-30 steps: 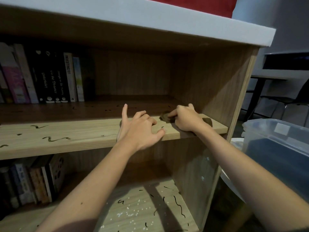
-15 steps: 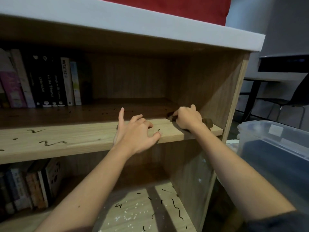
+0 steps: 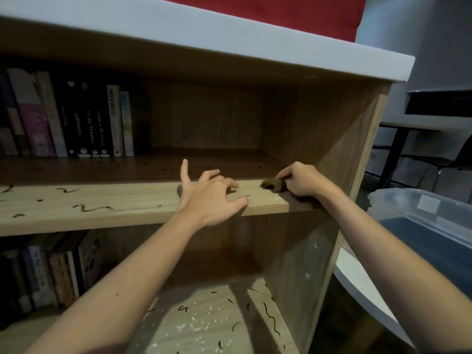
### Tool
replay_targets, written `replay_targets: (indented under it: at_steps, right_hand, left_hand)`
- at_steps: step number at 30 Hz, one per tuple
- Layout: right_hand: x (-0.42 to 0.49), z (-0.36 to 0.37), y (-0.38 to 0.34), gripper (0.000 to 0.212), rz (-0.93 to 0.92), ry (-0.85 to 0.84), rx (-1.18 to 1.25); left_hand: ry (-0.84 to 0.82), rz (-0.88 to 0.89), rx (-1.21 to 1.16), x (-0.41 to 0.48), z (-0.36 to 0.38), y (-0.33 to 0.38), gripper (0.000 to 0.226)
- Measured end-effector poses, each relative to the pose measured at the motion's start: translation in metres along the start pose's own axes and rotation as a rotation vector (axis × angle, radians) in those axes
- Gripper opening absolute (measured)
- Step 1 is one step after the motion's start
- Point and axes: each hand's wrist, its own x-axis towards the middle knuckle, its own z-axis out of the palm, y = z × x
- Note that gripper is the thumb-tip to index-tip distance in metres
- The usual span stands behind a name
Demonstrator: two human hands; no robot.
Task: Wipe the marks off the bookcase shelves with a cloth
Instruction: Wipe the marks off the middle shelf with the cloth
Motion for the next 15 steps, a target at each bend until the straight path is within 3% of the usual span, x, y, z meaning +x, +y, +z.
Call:
replay_targets:
  at_steps: [3,8,13,15]
  right_hand:
    - [0.003,0.014,-0.018,0.038,-0.065,0.025,-0.030]
    - [-0.037,0.017,-0.022,0.038,-0.391,-0.048,0.010]
    - [-0.013,0.005,0.006,0.039,-0.219,-0.002,-0.003]
    - [-0.020,0.017,-0.008,0.040,-0.240,0.063,-0.045]
  left_hand:
    - [-0.067,0.004,0.032,0.002,-0.002,-0.003,0.062]
    - [-0.092,0.014,0.013,0.004,0.002,-0.002,0.071]
    - [-0.100,-0.001,-0.042,0.004,0.002,-0.002,0.068]
    - [-0.113,-0.003,-0.067,0.005,0.002,-0.002,0.065]
